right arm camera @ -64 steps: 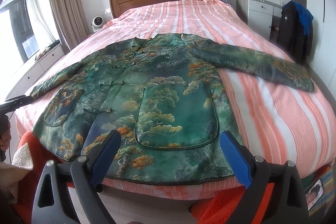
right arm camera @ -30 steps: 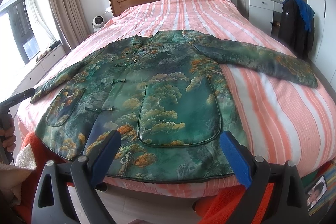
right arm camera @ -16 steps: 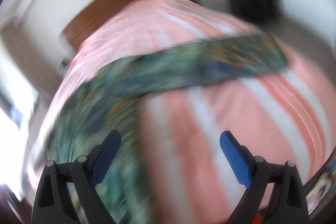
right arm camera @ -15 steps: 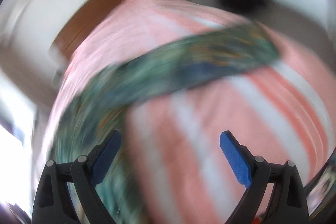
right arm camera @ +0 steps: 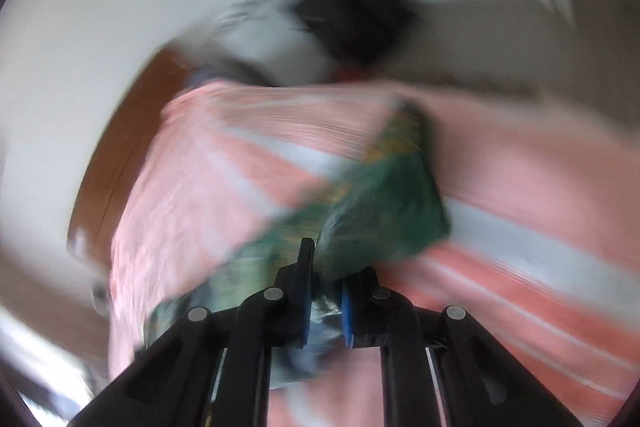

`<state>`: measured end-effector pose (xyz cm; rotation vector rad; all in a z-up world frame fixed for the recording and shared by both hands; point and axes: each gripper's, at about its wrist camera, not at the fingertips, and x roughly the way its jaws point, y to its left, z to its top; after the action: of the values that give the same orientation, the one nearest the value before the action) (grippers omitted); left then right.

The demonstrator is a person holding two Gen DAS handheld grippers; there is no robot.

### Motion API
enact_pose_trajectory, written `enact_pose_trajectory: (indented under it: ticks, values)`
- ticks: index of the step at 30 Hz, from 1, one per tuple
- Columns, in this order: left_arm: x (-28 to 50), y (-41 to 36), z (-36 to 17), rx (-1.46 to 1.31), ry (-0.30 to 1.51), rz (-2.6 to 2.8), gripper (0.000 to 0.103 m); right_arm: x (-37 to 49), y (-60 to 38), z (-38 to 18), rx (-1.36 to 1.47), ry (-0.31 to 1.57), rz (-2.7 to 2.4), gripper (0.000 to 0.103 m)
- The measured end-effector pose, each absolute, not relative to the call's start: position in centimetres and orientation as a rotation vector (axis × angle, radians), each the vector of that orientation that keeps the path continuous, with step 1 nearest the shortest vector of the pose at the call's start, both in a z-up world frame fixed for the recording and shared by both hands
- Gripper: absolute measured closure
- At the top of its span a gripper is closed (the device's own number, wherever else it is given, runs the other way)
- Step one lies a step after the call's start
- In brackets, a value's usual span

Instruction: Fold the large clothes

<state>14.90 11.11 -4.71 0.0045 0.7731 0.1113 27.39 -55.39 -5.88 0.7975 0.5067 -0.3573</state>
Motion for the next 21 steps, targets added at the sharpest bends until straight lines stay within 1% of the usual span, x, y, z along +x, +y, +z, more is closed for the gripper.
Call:
enact_pose_trajectory:
  ticks: [4, 6, 9, 11, 12, 13, 14, 15, 16, 17, 19, 21]
  values:
    - [15.5, 10.7, -5.2, -0.006, 0.79, 0.09, 0.001, 30.1, -43.1, 4.9, 0.511, 0.422, -0.069, 0.091]
    - [15.5, 10.6, -5.0, -0.02, 0.782, 0.082, 0.001, 31.3, -35.8, 8.1, 0.406, 0.406, 0.076, 0.091]
    - [14.8, 10.7, -4.4, -0.023, 0.76, 0.079, 0.001, 32.9, -24.6, 9.6, 0.262, 0.417, 0.239, 0.091]
    - [14.5, 10.9, -4.1, -0.026, 0.755, 0.087, 0.001, 34.3, -17.1, 8.2, 0.165, 0.445, 0.303, 0.091]
    - [14.4, 11.1, -4.1, -0.033, 0.757, 0.088, 0.001, 34.8, -15.1, 7.3, 0.144, 0.457, 0.308, 0.089]
    - [14.3, 11.3, -4.0, -0.038, 0.759, 0.089, 0.001, 35.4, -12.9, 5.9, 0.13, 0.477, 0.31, 0.078]
    - [14.2, 11.5, -3.9, -0.04, 0.761, 0.094, 0.001, 36.2, -10.8, 4.1, 0.126, 0.518, 0.328, 0.048]
    - [14.1, 11.7, -3.9, -0.039, 0.76, 0.101, 0.001, 36.9, -9.6, 2.6, 0.131, 0.57, 0.353, 0.03]
    - [14.0, 11.8, -3.8, -0.037, 0.759, 0.107, 0.001, 37.3, -8.6, 0.9, 0.152, 0.628, 0.372, 0.017]
    - [14.0, 12.0, -3.8, -0.036, 0.756, 0.112, 0.001, 37.1, -7.6, -0.8, 0.19, 0.667, 0.378, 0.018]
    - [14.0, 12.4, -3.7, -0.04, 0.751, 0.125, 0.001, 35.7, -6.8, -2.5, 0.223, 0.709, 0.388, 0.017]
    - [14.3, 12.7, -3.9, -0.053, 0.753, 0.131, 0.001, 33.3, -6.9, -3.4, 0.22, 0.729, 0.413, 0.017]
